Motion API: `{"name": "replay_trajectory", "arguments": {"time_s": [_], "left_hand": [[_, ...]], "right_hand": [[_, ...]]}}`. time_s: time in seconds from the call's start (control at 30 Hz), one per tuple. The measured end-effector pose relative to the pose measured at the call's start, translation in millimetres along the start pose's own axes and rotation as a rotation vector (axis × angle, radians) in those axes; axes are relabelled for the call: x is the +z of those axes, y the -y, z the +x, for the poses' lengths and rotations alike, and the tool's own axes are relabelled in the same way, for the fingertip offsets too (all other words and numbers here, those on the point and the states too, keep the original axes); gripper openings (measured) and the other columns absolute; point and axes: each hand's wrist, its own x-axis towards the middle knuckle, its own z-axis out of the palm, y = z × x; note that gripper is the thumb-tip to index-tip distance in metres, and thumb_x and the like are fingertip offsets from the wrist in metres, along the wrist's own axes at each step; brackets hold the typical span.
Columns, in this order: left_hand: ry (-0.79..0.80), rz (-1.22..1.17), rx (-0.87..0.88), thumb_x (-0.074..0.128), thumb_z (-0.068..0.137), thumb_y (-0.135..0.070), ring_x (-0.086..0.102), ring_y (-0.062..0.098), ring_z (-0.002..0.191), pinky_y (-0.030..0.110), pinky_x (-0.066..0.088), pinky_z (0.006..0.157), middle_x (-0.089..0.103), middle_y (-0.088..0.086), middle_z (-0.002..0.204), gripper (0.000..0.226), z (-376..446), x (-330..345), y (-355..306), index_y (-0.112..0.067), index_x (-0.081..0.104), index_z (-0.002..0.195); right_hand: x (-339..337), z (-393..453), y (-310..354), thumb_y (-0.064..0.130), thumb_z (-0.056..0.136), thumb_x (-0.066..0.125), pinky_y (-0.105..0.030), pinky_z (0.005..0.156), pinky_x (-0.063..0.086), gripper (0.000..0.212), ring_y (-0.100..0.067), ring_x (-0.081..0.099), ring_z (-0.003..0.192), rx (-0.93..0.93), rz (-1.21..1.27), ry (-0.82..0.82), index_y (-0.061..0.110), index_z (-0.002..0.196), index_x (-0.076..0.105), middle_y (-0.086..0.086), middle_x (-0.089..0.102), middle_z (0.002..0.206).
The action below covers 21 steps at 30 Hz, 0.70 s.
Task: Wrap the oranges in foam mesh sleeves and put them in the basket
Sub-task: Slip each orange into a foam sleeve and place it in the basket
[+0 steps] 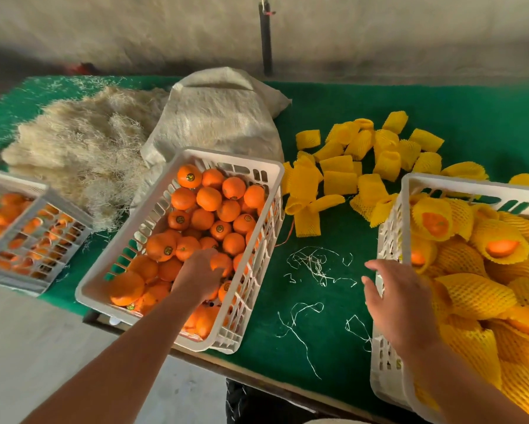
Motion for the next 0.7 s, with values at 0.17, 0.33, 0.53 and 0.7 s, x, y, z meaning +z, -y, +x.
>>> {"name": "replay_trajectory", "arguments": {"time_s": [0.17, 0.33, 0.53, 0.7], "left_hand": [[-0.031, 0.128, 0.048, 0.064, 0.094, -0.022, 0.053, 0.031, 0.129, 0.044, 0.051, 0.099, 0.057, 0.007, 0.137, 0.039, 23, -3, 9, -0.023, 0.060, 0.132], [-0.245, 0.450, 0.101, 0.065, 0.084, -0.009, 0.031, 0.031, 0.136, 0.058, 0.039, 0.105, 0.038, 0.006, 0.146, 0.054, 42, -22, 18, -0.027, 0.051, 0.134], [-0.115, 0.626, 0.009, 0.067, 0.090, -0.024, 0.026, 0.036, 0.146, 0.068, 0.024, 0.115, 0.037, 0.011, 0.151, 0.055, 70, -34, 49, -0.034, 0.043, 0.139], [-0.070, 0.819, 0.106, 0.072, 0.087, -0.052, 0.031, 0.036, 0.142, 0.065, 0.029, 0.113, 0.040, 0.010, 0.146, 0.074, 76, -32, 74, -0.036, 0.032, 0.147]], "right_hand": [[0, 3, -2, 0.009, 0.084, 0.081, -0.052, 0.073, 0.056, 0.022, -0.030, 0.070, 0.083, -0.033, -0.009, 0.016, 0.006, 0.106, 0.075, -0.009, 0.077, 0.096], [9, 3, -5, 0.006, 0.082, 0.081, -0.051, 0.071, 0.056, 0.023, -0.026, 0.066, 0.077, -0.008, -0.013, 0.023, 0.009, 0.103, 0.073, -0.007, 0.075, 0.091], [11, 7, -2, 0.034, 0.087, 0.059, -0.052, 0.074, 0.052, 0.020, -0.018, 0.055, 0.078, 0.029, 0.000, 0.043, 0.022, 0.100, 0.069, 0.014, 0.057, 0.086], [7, 8, 6, 0.012, 0.084, 0.079, -0.052, 0.072, 0.053, 0.019, -0.015, 0.052, 0.073, 0.071, -0.047, 0.077, 0.022, 0.097, 0.069, 0.024, 0.045, 0.084]]}}
